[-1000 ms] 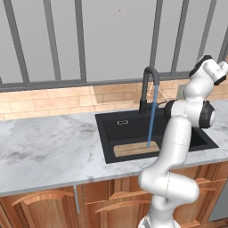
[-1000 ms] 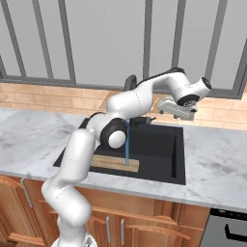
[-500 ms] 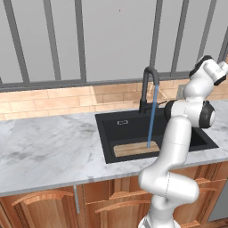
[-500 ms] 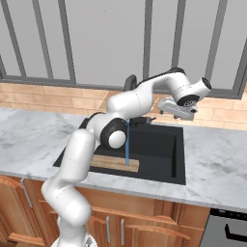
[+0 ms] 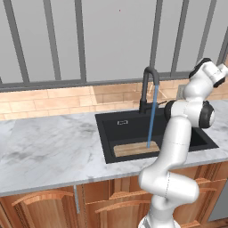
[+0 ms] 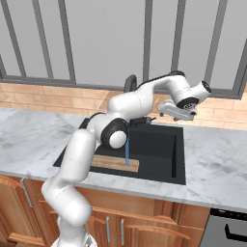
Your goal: Turn on the sink faucet with hot water and rinse the cutting board for ten seconds, then turn off the faucet. Push the cutting board to reach the water if necessary.
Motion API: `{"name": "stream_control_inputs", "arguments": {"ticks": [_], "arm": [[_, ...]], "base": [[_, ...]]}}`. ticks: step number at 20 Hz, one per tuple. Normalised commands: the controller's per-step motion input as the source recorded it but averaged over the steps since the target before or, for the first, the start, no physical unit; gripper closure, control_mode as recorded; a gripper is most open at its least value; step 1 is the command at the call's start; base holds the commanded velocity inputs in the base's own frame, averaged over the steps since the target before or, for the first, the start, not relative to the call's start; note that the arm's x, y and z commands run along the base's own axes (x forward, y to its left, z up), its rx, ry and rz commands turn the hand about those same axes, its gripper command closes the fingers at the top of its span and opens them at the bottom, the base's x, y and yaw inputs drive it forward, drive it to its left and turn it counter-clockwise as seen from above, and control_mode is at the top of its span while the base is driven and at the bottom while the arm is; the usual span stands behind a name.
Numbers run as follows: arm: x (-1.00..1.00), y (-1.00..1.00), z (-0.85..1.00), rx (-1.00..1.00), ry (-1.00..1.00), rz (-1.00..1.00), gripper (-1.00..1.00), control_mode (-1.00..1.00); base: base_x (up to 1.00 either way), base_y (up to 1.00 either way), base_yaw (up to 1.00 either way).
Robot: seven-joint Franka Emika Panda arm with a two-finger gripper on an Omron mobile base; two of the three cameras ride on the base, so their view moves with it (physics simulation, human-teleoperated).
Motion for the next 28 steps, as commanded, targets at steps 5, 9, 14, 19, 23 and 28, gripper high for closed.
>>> {"name": "stream_control_inputs", "arguments": {"ticks": [5, 9, 14, 19, 23, 28], "arm": [[0.05, 0.14, -0.17, 0.0, -0.02, 0.0, -1.0, -1.0], [0.11, 0.21, -0.17, 0.0, -0.05, 0.0, -1.0, -1.0], [0.14, 0.25, -0.22, 0.0, -0.04, 0.0, -1.0, -1.0], [0.11, 0.09, -0.24, 0.0, -0.02, 0.0, -1.0, -1.0], [0.08, 0.0, -0.15, 0.0, -0.01, 0.0, -1.0, -1.0], [0.15, 0.0, -0.03, 0.0, -0.01, 0.0, -1.0, -1.0]], "base": [[0.0, 0.0, 0.0], [0.0, 0.0, 0.0], [0.0, 0.0, 0.0], [0.0, 0.0, 0.0], [0.0, 0.0, 0.0], [0.0, 0.0, 0.0]]}}
